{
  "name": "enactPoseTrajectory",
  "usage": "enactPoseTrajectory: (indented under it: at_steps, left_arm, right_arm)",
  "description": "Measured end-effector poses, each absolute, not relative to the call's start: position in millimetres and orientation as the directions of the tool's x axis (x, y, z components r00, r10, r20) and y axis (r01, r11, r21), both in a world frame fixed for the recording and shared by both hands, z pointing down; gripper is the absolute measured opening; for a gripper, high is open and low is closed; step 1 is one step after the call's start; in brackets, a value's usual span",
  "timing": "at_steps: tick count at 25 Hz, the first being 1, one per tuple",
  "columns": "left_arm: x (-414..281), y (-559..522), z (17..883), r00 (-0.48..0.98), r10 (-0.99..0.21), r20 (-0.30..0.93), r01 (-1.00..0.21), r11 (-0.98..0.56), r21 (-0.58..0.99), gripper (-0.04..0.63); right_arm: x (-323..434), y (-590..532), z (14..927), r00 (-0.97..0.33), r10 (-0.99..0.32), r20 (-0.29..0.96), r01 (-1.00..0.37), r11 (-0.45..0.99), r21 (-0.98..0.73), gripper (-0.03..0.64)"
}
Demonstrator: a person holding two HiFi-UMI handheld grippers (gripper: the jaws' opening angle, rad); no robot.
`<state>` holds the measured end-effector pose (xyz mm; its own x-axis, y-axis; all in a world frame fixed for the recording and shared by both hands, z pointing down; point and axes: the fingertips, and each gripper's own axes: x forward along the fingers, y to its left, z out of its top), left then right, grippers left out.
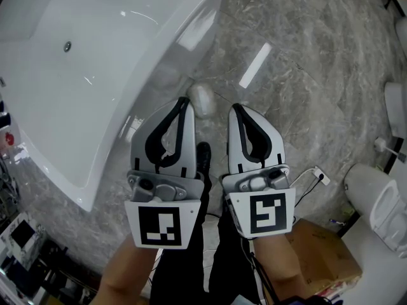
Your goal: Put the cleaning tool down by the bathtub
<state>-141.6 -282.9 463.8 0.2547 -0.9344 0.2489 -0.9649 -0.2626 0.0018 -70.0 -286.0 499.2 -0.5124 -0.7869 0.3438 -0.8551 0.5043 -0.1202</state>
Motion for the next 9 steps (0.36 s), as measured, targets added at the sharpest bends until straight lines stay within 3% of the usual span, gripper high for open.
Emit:
enactPoseTrajectory:
  at_steps: [9]
  left_arm:
    - [-141.3,-287.3,470.1,0.253,-0.935,0.248,-0.965,-0.261,0.0,0.017]
  right_arm:
    - [-70.2,-289.7,507.9,-0.514,-0.783,0.35,-0.854,0.507,-0.12,0.012]
